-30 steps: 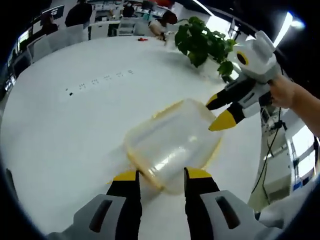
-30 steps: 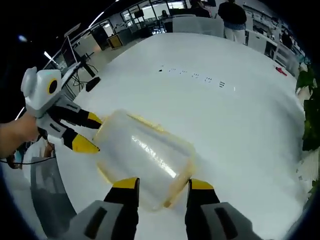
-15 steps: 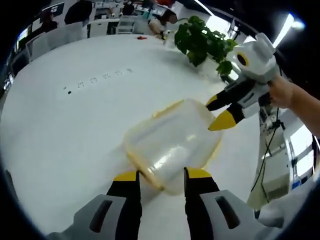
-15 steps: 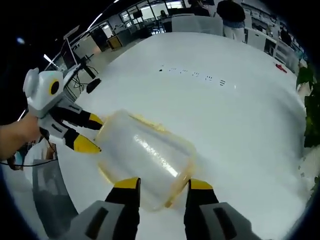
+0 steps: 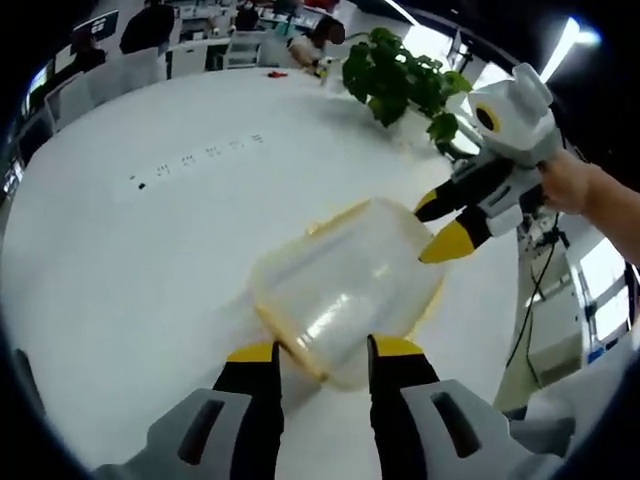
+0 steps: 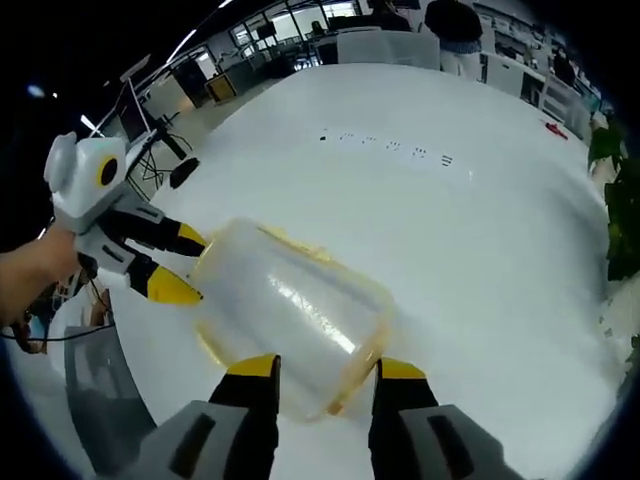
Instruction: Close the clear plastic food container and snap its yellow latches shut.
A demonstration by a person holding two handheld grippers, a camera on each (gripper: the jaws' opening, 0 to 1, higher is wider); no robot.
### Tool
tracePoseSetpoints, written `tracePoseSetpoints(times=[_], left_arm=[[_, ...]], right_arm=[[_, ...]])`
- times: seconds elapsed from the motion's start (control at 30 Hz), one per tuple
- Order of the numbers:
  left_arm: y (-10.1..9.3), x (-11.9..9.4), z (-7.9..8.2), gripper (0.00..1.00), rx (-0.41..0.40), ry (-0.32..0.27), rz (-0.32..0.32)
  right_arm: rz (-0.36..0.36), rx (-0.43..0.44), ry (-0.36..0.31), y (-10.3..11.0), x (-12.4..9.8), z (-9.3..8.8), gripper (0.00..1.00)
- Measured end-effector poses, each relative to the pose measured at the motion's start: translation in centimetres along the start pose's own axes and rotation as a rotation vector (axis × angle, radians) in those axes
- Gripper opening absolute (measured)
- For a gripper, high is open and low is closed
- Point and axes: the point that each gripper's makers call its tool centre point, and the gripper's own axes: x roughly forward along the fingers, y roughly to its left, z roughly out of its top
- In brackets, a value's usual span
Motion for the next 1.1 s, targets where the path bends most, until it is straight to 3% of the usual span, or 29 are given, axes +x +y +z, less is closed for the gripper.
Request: tracePoseSetpoints(times=[0.4, 0.97, 1.1], left_arm=[[0.1, -1.0, -1.1, 0.3, 0.002, -0.017, 0.017], [-0.8, -2.1, -3.0, 0.31, 0.032, 0.009, 0.026], [-0.8, -2.2, -2.8, 0.33, 0.093, 0.005, 0.044]], right_arm=[[-0.005, 0.014, -0.033, 1.1, 0.1, -0.5, 0.34], [-0.011, 0.024, -0.051, 2.9, -0.2, -2.3, 0.34], [-0.009, 0.022, -0.063, 2.8, -0.2, -2.2, 0.35]])
